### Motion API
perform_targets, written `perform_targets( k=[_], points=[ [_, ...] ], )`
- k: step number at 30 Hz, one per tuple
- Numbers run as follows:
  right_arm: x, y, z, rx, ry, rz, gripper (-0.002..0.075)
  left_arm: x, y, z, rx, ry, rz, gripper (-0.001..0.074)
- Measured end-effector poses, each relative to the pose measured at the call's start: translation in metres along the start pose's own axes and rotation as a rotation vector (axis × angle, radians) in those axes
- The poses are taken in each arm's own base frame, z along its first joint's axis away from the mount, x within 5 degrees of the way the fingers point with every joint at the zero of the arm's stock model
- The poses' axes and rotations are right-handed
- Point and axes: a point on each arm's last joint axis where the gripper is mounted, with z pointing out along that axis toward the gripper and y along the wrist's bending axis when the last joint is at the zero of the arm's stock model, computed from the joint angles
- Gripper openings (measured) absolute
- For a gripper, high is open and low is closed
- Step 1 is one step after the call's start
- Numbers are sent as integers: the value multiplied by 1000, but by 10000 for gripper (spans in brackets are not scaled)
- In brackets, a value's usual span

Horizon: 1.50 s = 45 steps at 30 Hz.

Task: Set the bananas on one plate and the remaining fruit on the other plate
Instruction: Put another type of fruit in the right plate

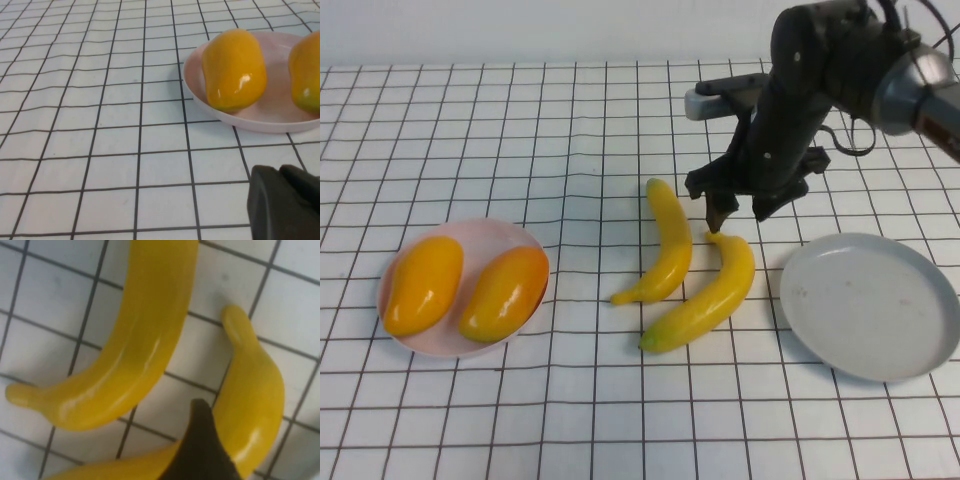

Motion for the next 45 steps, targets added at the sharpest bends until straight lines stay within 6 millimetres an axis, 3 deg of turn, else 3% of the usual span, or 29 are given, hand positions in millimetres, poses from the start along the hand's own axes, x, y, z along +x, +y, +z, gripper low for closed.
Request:
perform_targets(
  k=[9,15,22,25,29,35,38,42,45],
  points=[
    [-13,-4,47,36,41,-11,451,0,0,0,0,0,0,-2],
    [-12,-4,55,44,55,-15,399,0,0,0,0,0,0,-2],
    [-12,-4,57,45,59,-15,236,0,0,0,0,0,0,-2],
    [-12,-4,56,44,57,-26,235,0,0,0,0,0,0,-2],
    [-14,-1,30,39,6,-58,235,0,0,0,0,0,0,-2],
    [-8,1,-61,79,-164,-172,235,0,0,0,0,0,0,-2],
    [8,-5,-87,152,-172,-240,235,0,0,0,0,0,0,-2],
    [46,-33,-87,284,-50,-320,235,0,0,0,0,0,0,-2],
    [69,-67,-75,321,62,-295,235,0,0,0,0,0,0,-2]
  ],
)
